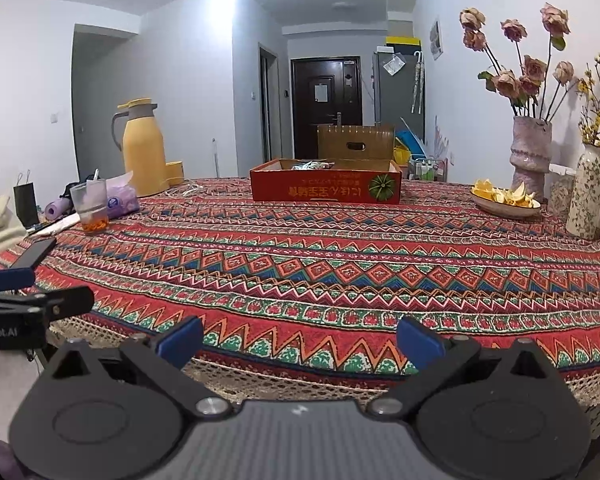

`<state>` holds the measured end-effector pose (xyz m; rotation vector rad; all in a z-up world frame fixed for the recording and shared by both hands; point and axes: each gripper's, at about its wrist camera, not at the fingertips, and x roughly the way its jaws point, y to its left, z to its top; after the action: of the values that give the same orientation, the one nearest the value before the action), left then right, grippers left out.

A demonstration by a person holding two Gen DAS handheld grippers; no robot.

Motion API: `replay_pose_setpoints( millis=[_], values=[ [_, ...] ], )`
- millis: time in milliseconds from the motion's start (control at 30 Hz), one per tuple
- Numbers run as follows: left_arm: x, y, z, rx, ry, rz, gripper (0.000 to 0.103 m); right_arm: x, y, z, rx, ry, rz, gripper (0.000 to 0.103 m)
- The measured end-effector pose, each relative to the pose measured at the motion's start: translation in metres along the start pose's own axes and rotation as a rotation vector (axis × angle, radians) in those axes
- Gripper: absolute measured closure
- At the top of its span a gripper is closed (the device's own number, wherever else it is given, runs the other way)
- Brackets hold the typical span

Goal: Organize snacks

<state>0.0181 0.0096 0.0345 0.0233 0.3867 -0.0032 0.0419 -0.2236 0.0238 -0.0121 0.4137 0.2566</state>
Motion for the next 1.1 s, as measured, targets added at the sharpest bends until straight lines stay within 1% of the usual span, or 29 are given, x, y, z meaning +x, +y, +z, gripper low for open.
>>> replay_pose_setpoints(
  millis=[1100],
  values=[
    [-0.0020,-0.0023,-0.0005,0.018,-0.008,0.011,0.000,-0.0016,-0.0025,-0.0008,0.013,0.001,0.009,0.000]
  ],
)
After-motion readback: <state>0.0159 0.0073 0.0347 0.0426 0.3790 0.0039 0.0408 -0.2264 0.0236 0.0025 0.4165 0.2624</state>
